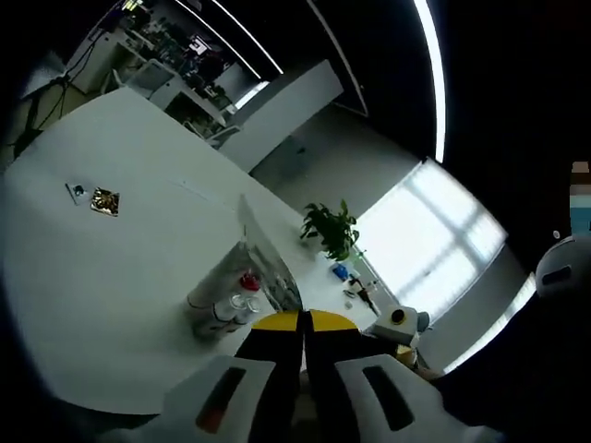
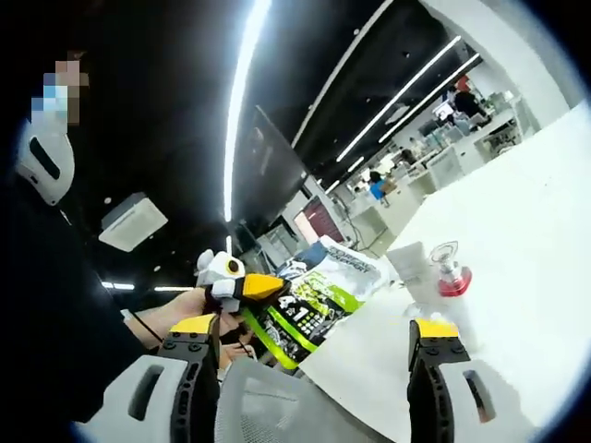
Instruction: Arrange the skincare products in the storage area until every visible bottle or jar stands upright without overlapping.
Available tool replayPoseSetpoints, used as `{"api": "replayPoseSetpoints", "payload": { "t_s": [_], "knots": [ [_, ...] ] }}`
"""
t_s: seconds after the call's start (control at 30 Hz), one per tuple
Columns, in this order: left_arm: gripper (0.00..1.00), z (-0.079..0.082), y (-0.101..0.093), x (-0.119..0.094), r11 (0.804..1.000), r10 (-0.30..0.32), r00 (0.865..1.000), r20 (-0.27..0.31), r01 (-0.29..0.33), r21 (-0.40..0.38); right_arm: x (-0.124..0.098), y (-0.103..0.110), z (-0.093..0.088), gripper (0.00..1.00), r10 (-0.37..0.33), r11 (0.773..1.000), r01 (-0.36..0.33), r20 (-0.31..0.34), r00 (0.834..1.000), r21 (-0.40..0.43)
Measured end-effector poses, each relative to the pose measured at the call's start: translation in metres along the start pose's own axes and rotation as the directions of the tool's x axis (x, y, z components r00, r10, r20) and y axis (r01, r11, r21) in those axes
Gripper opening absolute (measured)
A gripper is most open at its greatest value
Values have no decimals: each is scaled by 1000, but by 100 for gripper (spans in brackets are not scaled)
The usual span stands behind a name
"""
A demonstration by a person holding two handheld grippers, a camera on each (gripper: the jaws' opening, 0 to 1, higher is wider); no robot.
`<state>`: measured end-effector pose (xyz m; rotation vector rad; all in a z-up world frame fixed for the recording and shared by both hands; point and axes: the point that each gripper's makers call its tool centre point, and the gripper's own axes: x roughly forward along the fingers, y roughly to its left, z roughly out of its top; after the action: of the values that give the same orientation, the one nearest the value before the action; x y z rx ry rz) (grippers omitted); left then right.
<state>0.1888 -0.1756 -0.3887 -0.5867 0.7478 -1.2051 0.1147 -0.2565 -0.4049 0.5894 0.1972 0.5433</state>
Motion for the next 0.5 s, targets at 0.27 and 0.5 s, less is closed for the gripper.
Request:
{"api": "replayPoseSetpoints", "payload": {
  "t_s": [0.27,0.5],
  "knots": [
    [0,-2,22,-4,999,53,999,0,-53,-7,-8,-20,-4,99,-57,998,57,-18,998,-3],
    [0,-6,48,0,996,87,996,-8,-87,-31,-8,-26,-6,99,-83,996,83,-33,996,-19]
  ]
}}
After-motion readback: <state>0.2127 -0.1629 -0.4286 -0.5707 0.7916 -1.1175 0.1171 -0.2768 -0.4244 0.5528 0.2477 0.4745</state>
